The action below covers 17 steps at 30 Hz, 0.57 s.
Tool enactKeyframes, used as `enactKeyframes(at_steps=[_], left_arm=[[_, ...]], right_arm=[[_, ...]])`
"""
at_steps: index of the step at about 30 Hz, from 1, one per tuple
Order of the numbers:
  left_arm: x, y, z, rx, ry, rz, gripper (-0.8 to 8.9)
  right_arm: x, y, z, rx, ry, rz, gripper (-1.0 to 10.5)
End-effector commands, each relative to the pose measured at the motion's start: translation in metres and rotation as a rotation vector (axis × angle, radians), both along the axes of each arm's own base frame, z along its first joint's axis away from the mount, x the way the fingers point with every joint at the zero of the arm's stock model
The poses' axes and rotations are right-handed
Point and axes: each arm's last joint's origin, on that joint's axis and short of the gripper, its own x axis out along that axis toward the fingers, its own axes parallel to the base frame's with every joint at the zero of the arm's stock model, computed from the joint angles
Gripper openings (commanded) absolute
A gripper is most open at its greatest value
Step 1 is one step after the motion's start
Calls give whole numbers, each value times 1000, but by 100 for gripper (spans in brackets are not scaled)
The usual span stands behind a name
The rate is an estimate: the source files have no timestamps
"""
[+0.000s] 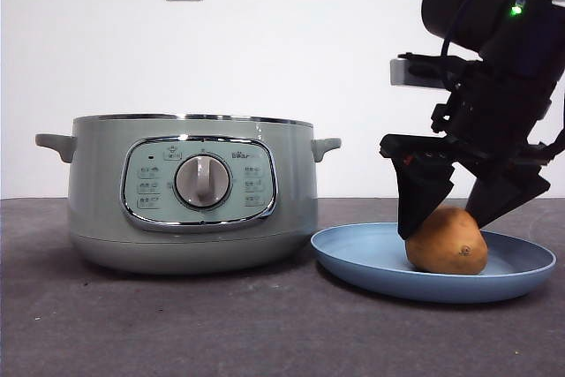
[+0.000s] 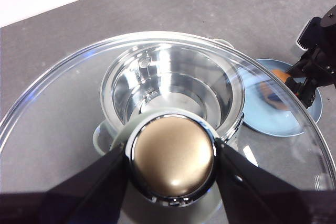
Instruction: Take the potato out from the steamer,put the potato on the plate,close the lid
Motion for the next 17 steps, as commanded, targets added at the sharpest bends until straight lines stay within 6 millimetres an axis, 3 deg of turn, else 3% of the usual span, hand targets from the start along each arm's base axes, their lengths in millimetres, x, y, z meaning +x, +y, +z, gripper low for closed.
enactKeyframes(at_steps=[1,5,10,12,17], left_arm=[[3,-2,7,-26,-64,-27,-9],[9,-4,6,-27,-56,-34,-9],[21,-9,5,-30,-65,-41,-9],[28,-12,5,-44,-70,-62,-9],[48,-20,2,-53,-74,-86,-9]], right_arm=[[0,-1,-13,-1,48,-11,-16],[0,0,-13,15,50,-12,53],[1,0,-11,26,38,-16,426],[0,0,-8,29,26,-17,519],[-2,-1,7,53,-22,-16,547]])
